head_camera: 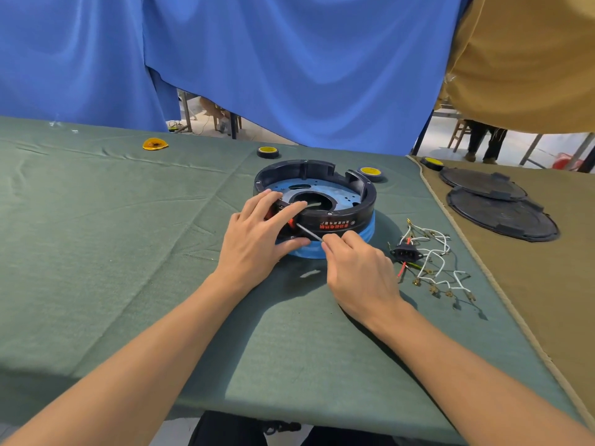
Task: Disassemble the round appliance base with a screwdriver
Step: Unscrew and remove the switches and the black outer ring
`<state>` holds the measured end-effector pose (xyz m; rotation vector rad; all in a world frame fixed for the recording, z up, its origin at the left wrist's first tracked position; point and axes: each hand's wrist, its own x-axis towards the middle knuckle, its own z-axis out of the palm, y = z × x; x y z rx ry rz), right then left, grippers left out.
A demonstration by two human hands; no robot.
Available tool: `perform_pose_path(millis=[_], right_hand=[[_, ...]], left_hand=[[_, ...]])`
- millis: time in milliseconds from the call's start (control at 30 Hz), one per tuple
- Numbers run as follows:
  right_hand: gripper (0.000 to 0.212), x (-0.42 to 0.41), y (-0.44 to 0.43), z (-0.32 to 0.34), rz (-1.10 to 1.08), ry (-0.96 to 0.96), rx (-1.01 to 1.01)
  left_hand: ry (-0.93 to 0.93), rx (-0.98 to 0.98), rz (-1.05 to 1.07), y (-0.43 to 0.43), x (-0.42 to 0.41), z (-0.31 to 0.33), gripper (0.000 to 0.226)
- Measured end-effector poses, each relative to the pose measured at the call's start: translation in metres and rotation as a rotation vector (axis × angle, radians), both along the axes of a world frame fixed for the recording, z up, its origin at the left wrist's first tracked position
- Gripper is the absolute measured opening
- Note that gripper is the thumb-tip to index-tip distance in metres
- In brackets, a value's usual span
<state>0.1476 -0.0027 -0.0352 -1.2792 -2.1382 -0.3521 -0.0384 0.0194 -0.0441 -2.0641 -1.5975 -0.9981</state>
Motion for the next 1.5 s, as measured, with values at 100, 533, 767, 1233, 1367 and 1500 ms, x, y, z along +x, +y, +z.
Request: perform_pose_path(millis=[100,533,767,1233,1367,1500], right_hand=[[0.012,0.006,0.006,0.006,0.015,-0.049,0.064],[0.008,0.007,0.037,0.051,0.285,-0.493,0.185],[0.026,0.008,0.019,0.018,0.106,-0.047,0.151],[0.019,0.015,0.036,0.032,0.204,-0.162,0.069],[0.024,0.021,0.048,0.054,0.266,-0.325,0.025],[0.027,0.020,0.056,0.067,0.264,-0.420,-0.021]], left_hand=[[-0.010,-0.016,0.007,-0.001,0.000,0.000,0.059],[-0.009,-0.044,0.039,-0.004,-0.001,0.004,0.059],[-0.060,-0.037,0.023,-0.002,-0.003,0.003,0.070],[-0.081,-0.071,0.012,-0.003,-0.002,0.004,0.066],[-0.086,-0.060,0.023,-0.003,-0.002,0.004,0.063],[-0.078,-0.050,0.043,-0.003,-0.002,0.004,0.063]])
